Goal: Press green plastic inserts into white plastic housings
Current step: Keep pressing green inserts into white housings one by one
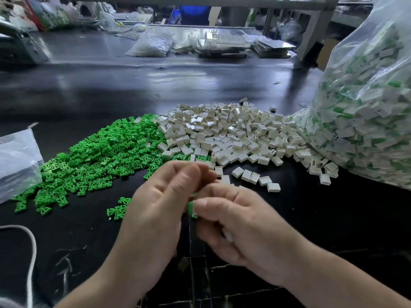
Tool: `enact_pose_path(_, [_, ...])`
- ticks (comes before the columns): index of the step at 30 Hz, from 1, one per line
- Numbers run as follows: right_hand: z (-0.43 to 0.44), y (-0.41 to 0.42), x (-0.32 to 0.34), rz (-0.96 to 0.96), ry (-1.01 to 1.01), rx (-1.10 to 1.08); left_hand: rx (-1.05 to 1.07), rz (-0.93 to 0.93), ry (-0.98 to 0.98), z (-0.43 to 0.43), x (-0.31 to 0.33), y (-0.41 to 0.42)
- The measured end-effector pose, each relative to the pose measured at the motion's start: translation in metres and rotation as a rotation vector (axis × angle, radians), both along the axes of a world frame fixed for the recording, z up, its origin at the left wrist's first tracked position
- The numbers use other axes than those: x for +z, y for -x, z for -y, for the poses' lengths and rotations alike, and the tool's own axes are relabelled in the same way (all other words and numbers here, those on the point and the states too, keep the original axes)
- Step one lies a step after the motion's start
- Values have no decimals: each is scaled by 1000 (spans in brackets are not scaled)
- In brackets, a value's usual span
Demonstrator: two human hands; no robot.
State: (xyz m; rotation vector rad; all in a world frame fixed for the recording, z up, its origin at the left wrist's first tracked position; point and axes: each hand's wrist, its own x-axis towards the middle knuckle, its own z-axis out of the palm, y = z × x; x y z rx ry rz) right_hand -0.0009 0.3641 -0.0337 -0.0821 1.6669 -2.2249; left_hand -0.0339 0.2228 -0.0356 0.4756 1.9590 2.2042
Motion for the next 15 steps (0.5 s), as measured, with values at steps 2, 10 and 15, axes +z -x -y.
enact_pose_path(2, [-9,3,-3,10,52,-31,6,-245,190,9,2,1])
enact_pose_path(10, [-21,6,-7,23,139,-34,47,-521,361,14,2,5])
enact_pose_path(15, [-23,6,-6,13,109,-25,61,-564,385,14,3,3])
